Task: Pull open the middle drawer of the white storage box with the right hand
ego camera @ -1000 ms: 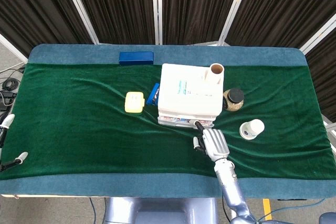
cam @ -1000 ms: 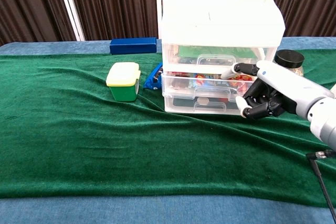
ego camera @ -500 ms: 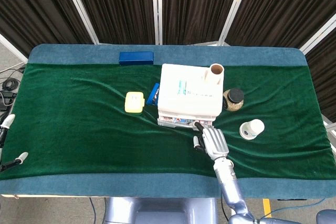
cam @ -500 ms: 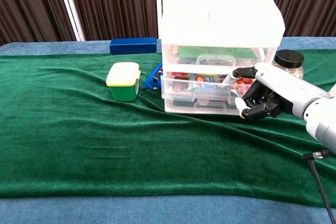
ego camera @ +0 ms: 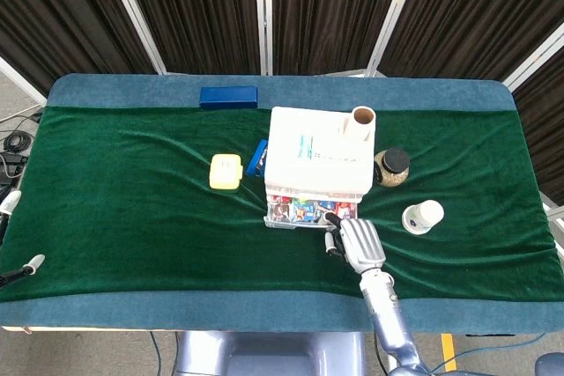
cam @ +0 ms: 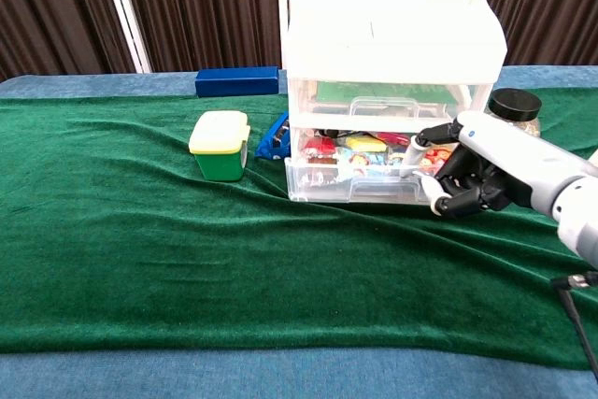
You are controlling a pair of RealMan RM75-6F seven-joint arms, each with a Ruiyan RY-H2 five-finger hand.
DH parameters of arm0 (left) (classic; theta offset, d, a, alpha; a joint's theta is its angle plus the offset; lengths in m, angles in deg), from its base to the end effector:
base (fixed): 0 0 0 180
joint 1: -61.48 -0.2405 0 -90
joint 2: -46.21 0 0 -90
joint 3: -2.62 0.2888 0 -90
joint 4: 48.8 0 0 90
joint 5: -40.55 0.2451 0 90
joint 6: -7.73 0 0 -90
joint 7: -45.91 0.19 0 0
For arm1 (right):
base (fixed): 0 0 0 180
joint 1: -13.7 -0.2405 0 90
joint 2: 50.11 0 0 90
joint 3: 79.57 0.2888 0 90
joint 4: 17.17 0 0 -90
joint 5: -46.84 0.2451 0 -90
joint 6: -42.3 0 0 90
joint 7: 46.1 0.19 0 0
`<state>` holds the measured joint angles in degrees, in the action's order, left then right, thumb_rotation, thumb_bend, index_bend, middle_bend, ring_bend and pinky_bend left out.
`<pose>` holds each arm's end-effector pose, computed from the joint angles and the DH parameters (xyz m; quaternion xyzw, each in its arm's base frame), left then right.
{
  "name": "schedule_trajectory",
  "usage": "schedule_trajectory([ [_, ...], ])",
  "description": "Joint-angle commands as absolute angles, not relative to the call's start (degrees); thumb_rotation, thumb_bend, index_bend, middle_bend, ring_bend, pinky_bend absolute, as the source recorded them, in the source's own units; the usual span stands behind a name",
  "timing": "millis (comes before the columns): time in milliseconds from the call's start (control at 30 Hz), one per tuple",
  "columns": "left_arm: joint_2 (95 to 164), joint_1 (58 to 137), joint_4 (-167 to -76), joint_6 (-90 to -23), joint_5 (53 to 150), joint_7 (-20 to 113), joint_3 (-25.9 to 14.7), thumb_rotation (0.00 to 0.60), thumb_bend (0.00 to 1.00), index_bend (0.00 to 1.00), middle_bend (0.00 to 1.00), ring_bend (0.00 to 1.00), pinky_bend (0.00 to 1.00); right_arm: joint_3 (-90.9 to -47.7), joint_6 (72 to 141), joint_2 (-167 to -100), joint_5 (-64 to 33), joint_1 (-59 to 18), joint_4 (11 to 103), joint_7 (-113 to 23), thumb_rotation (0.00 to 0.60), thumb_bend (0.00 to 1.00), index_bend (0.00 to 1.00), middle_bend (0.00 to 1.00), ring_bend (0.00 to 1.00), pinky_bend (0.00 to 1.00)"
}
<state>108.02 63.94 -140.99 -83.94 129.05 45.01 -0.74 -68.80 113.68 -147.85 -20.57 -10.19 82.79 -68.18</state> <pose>-0.3495 0.2188 0.1740 -0.5801 -0.3448 -0.4143 0.6107 -0.1516 -0.3097 -0.0745 0.5981 -0.5152 0.4583 0.4085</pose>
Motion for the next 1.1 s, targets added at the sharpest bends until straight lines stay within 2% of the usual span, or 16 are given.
schedule_trajectory([
  [33, 108.0, 63.9, -141.0, -83.9, 129.0, 45.0, -0.8, 0.6, 0.13, 0.0, 0.0, 0.0, 0.0, -69.9, 114.4, -146.9, -20.9, -9.7, 84.4, -69.1, 0.6, 0.52, 0.51, 0.9, 0.92, 0.79],
  [533, 107.9, 63.8, -141.1, -84.0, 129.0, 45.0, -0.8, 0.6, 0.13, 0.0, 0.0, 0.0, 0.0, -73.5, 116.4, -144.3, -23.2, -7.6, 87.4, -69.6, 0.6, 0.52, 0.52, 0.9, 0.92, 0.79],
  [1100, 107.9, 63.9, -141.2, -83.7, 128.9, 45.1, -0.7, 0.6, 0.13, 0.0, 0.0, 0.0, 0.0, -74.3, 116.6, -143.0, -23.2, -6.7, 87.9, -69.7, 0.6, 0.52, 0.52, 0.9, 0.92, 0.79],
])
